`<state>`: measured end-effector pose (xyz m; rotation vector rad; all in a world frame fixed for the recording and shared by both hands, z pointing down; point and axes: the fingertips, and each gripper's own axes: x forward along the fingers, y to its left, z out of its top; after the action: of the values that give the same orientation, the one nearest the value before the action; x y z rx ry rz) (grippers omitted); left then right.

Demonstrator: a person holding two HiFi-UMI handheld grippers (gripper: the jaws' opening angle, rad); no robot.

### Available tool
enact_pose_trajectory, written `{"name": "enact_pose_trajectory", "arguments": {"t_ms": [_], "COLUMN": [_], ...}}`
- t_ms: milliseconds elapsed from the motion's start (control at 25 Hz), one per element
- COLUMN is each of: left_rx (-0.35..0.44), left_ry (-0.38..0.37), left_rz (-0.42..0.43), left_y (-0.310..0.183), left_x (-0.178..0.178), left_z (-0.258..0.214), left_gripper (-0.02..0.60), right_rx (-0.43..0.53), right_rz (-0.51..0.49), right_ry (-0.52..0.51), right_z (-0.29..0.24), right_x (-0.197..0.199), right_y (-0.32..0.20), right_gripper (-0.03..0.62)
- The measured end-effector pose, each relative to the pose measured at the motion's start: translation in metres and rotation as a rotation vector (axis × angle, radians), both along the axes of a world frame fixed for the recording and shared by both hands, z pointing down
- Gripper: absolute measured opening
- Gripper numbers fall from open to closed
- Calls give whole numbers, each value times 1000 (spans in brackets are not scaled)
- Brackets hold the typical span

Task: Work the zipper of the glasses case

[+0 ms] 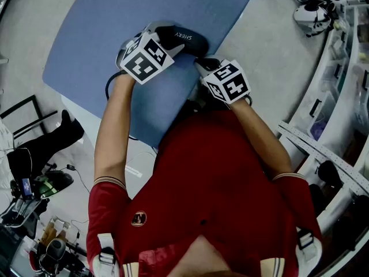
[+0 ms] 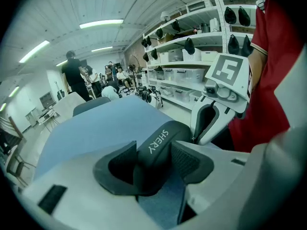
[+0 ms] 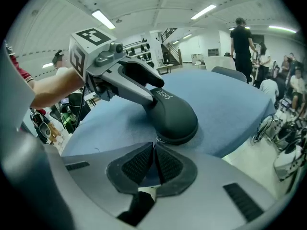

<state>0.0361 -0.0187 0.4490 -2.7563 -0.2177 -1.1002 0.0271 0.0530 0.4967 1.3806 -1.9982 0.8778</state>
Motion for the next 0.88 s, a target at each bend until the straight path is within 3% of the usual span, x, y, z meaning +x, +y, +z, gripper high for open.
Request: {"name": "enact_pose_trajectory", "arguments": {"t_ms": [280,440,600,880], "left_rx": [5,4,-17,-52], "left_ry": [81,171,318,594], "left_rz": [-53,-113,-240,-478], "left_y": [-1,3,2,0], "left_x": [-7,-13,-22,-38], "left_z": [-5,-15,-46,-118], "left_gripper": [218,218,218,207], "right_rx": [3,56,197,529], "right_rz": [3,-7,-19,-88], "right_ry": [119,171,188,74], "right_z": [1,-12,-42,-128], "right_x": [13,28,42,40], "right_y": [6,14,6,-33], "right_gripper": [39,48,45,26]}}
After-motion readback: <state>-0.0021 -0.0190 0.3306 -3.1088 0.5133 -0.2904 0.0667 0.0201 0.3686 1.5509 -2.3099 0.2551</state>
